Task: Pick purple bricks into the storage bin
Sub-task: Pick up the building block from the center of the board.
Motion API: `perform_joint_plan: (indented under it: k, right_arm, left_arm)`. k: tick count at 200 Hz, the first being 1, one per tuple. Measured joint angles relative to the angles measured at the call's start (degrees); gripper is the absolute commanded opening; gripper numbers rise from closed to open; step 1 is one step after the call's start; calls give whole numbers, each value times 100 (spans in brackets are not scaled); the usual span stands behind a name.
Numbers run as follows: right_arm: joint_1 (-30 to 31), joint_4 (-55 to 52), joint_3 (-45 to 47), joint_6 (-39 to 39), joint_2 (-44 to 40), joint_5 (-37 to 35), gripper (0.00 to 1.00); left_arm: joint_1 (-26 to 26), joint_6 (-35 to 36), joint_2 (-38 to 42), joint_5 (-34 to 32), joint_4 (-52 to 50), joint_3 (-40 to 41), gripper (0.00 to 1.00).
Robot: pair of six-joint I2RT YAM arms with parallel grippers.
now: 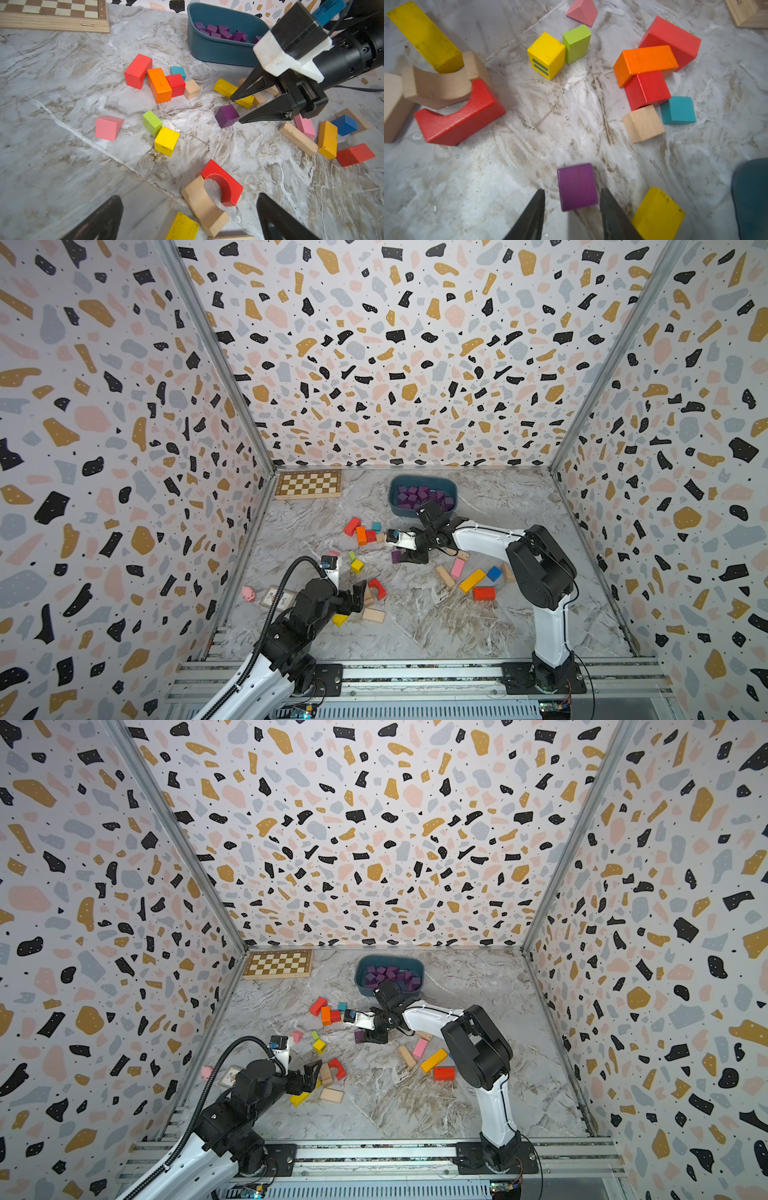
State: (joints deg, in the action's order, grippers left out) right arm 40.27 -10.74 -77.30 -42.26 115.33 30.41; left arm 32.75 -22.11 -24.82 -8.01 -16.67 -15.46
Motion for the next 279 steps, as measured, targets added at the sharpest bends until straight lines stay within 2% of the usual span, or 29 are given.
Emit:
perform_joint_plan:
  k: [15, 31, 79, 162, 187, 198, 221, 279]
  right_arm:
    - [4, -9, -20, -13, 2, 4, 47]
    - [4, -44, -76, -20, 42, 22, 56]
    - [4, -129, -186, 11, 175, 85, 69]
    - [4, -120, -284, 28, 380, 131, 71]
    - [4, -122, -372, 33, 573, 129, 65]
    - [4, -125, -396, 52, 629, 129, 56]
    - [4, -166, -476, 105, 675, 131, 47]
    - [4, -166, -546, 122, 673, 129, 33]
  left_arm:
    - [0, 0, -2, 0, 0, 0, 99]
    - [0, 0, -2, 0, -2, 0, 99]
    - [0, 0, 0, 0, -2, 0, 99]
    - [0, 2, 0, 2, -2, 0, 99]
    - [0, 2, 0, 0, -2, 0, 99]
    - [0, 2, 0, 0, 0, 0, 99]
    - [0, 2, 0, 0, 0, 0, 99]
    - [0, 2, -15, 0, -2, 0, 99]
